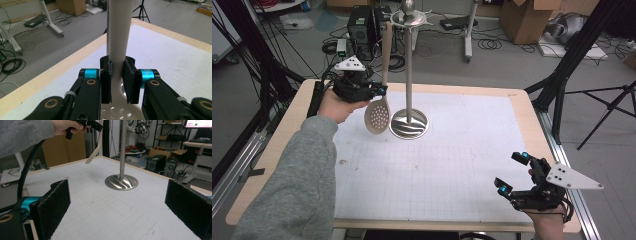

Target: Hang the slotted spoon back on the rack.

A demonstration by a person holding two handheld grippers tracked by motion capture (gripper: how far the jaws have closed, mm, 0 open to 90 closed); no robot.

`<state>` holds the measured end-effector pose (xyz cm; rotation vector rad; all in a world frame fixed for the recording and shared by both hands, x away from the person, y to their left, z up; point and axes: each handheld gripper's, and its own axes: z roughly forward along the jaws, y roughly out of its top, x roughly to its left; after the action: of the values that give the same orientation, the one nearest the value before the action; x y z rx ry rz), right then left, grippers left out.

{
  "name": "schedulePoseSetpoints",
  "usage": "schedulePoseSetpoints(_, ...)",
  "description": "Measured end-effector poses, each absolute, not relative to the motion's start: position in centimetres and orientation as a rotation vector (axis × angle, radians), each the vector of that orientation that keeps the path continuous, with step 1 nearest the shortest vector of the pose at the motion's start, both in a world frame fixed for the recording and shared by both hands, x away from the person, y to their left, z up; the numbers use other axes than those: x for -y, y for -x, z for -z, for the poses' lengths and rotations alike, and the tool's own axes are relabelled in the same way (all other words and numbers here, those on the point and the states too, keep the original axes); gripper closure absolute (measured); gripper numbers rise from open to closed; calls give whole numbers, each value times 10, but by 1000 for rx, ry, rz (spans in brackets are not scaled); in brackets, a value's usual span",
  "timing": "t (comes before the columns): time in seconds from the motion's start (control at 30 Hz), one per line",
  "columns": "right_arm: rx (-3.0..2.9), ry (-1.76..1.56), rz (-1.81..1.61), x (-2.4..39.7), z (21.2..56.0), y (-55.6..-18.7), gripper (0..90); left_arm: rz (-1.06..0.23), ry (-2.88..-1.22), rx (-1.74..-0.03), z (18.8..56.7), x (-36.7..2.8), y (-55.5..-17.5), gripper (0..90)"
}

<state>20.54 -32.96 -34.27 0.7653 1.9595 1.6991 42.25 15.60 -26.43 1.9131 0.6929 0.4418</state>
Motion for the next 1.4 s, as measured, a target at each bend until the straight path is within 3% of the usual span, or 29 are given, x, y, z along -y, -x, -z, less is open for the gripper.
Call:
schedulePoseSetpoints(0.77, -1963, -769, -1692, 330, 344, -204, 50, -454, -1915, -688, 267, -144, -431, 751)
schedulePoseSetpoints(0.8, -1962, -776, -1690, 330, 344, -204, 50, -448, -1909, -682, 268, -144, -430, 660)
schedulePoseSetpoints(0.9, -1946, -771, -1688, 330, 344, -204, 50, -481, -1915, -638, 271, -144, -425, 602)
schedulePoseSetpoints(0.93, -1945, -773, -1690, 329, 344, -203, 50, -482, -1902, -618, 274, -147, -421, 516)
schedulePoseSetpoints(1.1, -1950, -773, -1685, 328, 345, -204, 50, -496, -1858, -555, 276, -154, -415, 312)
schedulePoseSetpoints(1.2, -1946, -775, -1682, 328, 344, -205, 50, -570, -1818, -507, 274, -161, -409, 207)
schedulePoseSetpoints(1.23, -1946, -775, -1682, 328, 344, -205, 50, -571, -1800, -508, 273, -164, -407, 207)
schedulePoseSetpoints(1.27, -1947, -774, -1683, 328, 344, -206, 50, -570, -1785, -516, 272, -167, -405, 127)
schedulePoseSetpoints(1.4, -1945, -770, -1690, 328, 344, -208, 50, -576, -1745, -533, 269, -183, -395, 108)
